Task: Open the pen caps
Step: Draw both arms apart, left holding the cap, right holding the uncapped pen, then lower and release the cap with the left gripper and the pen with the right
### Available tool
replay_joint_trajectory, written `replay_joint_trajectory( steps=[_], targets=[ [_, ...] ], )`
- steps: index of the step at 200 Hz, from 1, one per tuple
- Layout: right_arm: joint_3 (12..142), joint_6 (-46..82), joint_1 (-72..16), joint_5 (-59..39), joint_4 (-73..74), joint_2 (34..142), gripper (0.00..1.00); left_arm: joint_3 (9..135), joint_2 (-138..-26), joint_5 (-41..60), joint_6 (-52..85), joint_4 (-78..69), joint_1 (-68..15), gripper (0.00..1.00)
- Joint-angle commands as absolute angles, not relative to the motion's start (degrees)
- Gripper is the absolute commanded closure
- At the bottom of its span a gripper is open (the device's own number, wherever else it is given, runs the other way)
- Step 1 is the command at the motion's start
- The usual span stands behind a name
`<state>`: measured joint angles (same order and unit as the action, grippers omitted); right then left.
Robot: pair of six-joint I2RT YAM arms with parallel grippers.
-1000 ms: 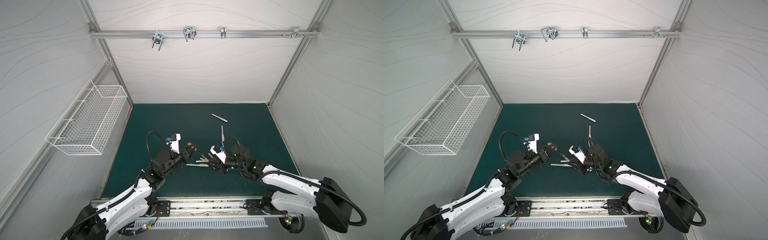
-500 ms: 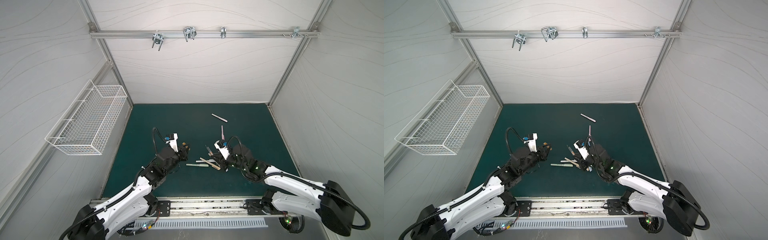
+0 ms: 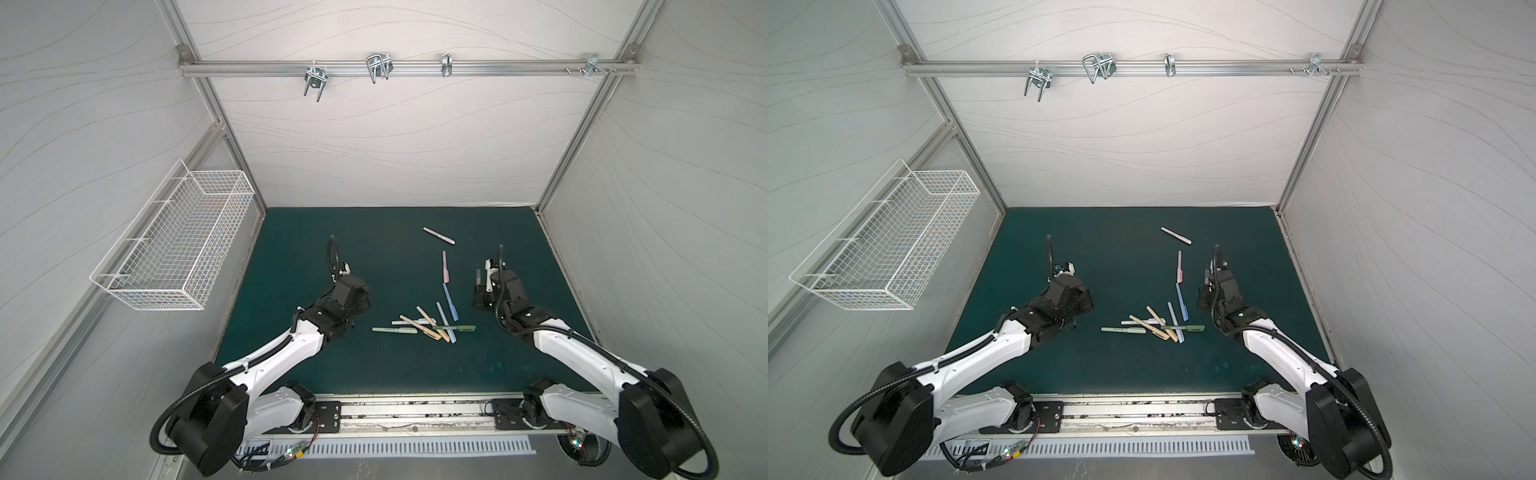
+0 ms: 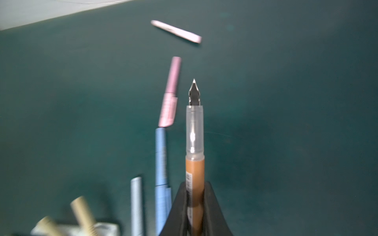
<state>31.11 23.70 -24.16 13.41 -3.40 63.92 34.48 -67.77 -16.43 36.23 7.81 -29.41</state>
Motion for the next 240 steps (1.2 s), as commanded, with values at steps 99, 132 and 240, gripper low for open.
replay_joint_trajectory(
  steps=[99, 132, 240],
  targets=[
    [33.63, 30.80, -10.86, 8.16, -6.95, 78.15, 1.00, 42.83, -83.54, -14.68, 34.69, 13.95, -23.23, 1.00],
    [34.36, 31.04, -8.36, 2.91, -6.13, 82.69, 0.97, 45.21, -86.84, -15.32, 34.10, 16.50, -23.12, 1.00],
    [31.41, 30.77, -6.51, 2.34, -4.83, 76.12, 0.55, 47.56, -90.44, -13.42, 32.63, 17.58, -22.68, 0.48]
  ],
)
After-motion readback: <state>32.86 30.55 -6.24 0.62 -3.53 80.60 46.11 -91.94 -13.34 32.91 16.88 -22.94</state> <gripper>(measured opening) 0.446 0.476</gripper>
